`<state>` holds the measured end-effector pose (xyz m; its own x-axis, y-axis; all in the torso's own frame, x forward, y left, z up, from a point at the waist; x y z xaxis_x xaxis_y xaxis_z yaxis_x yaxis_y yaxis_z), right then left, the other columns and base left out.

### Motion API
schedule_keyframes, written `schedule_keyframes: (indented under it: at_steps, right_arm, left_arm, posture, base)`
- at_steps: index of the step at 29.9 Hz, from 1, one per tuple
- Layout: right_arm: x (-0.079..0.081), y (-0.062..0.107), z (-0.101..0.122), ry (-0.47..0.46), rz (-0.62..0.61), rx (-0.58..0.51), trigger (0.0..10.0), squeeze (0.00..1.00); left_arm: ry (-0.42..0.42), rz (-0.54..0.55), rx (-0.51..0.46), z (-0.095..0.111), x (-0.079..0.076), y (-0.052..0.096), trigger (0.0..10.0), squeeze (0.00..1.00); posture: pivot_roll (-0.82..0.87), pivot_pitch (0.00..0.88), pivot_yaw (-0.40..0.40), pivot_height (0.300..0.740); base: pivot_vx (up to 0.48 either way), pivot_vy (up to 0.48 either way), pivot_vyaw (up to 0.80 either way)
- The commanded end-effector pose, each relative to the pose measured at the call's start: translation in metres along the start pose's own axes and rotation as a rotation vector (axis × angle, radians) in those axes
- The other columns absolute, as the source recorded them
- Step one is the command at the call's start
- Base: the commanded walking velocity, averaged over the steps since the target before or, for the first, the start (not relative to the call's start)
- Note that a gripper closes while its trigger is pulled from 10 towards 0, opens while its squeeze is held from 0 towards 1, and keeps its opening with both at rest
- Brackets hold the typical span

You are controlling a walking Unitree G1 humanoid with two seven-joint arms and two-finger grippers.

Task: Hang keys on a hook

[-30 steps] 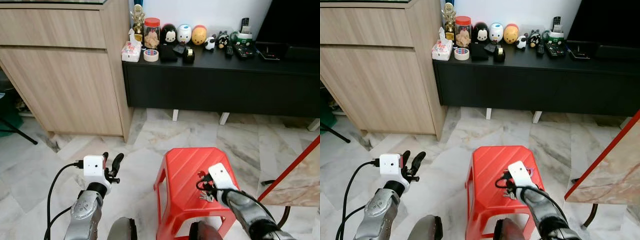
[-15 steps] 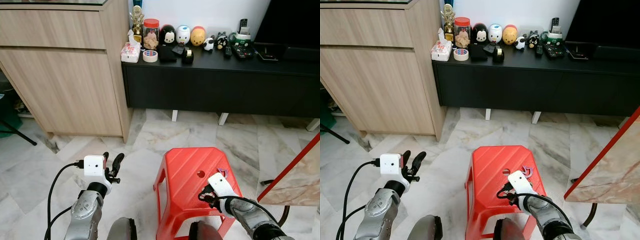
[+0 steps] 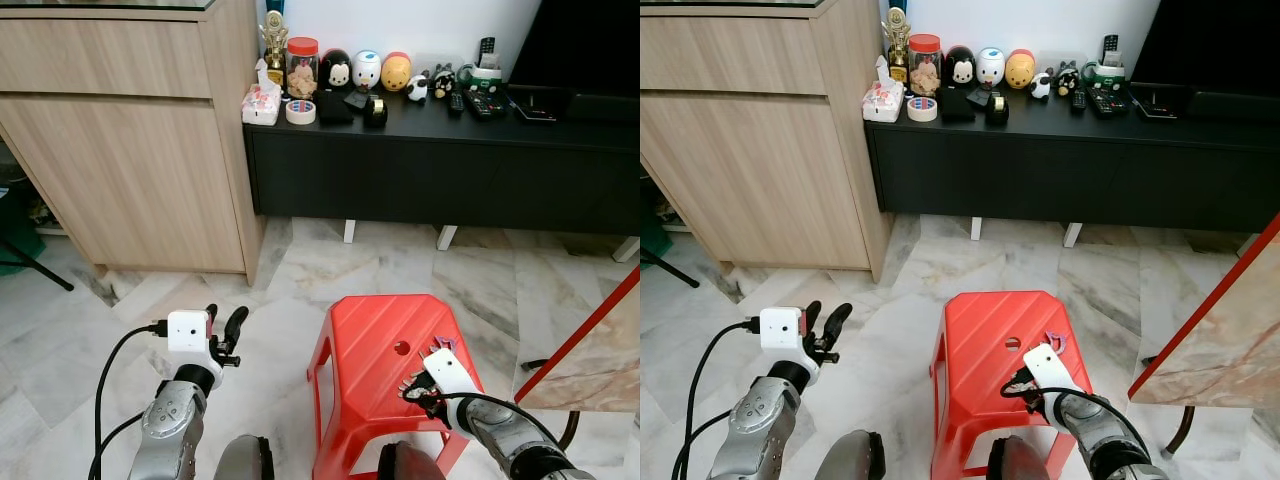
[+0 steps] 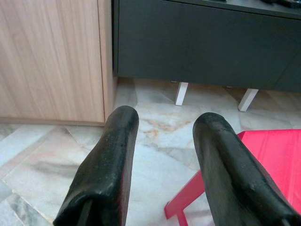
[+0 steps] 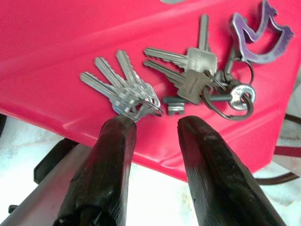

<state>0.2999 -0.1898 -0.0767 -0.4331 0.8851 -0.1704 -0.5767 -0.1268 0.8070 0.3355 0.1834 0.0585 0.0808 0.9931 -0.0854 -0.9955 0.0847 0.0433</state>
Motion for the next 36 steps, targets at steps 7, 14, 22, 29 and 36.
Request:
schedule_keyframes:
  at_steps: [7,14,22,29,36]
  right_arm:
    - [-0.012,0.001,0.005,-0.045,-0.053,-0.017,10.0,0.00]
    - [-0.003,-0.002,0.007,-0.016,-0.022,-0.008,10.0,0.00]
    - [0.001,-0.003,0.014,0.014,-0.019,-0.017,10.0,0.00]
    - [-0.003,-0.003,0.020,-0.025,-0.041,-0.038,10.0,0.00]
    - [-0.001,-0.004,0.015,-0.047,-0.050,-0.025,10.0,0.00]
  left_arm:
    - [-0.014,-0.013,0.009,0.000,0.000,0.001,10.0,0.00]
    - [-0.021,-0.014,0.011,0.001,0.002,0.004,10.0,0.00]
    - [-0.025,-0.013,0.012,0.001,0.003,0.007,10.0,0.00]
    - [-0.027,-0.013,0.013,0.002,0.005,0.013,10.0,0.00]
    - [-0.023,-0.022,0.021,0.001,0.000,0.016,10.0,0.00]
  posture:
    - [0.15,0.054,-0.036,0.612]
    - [0.16,0.062,-0.031,0.612]
    - [0.17,0.079,-0.028,0.612]
    - [0.17,0.098,-0.023,0.612]
    - [0.18,0.119,-0.019,0.612]
  base:
    - [0.000,0.000,0.00]
    - [0.000,0.000,0.00]
    - [0.000,0.000,0.00]
    - [0.000,0.000,0.00]
    - [0.000,0.000,0.00]
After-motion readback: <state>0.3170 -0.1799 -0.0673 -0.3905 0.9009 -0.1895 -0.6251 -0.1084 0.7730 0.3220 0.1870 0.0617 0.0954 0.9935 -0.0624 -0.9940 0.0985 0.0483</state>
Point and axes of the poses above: a point about 5 cm out from each wrist's last joint towards the gripper, its own y axis pointing back from the gripper into the wrist, its own z axis along the axis of the wrist's last joint, x = y × z, the point moved 6 cm from there along -y, pointing out of the wrist towards the gripper, and after that the axes turned 2 degrees about y, right-handed, at the moved point
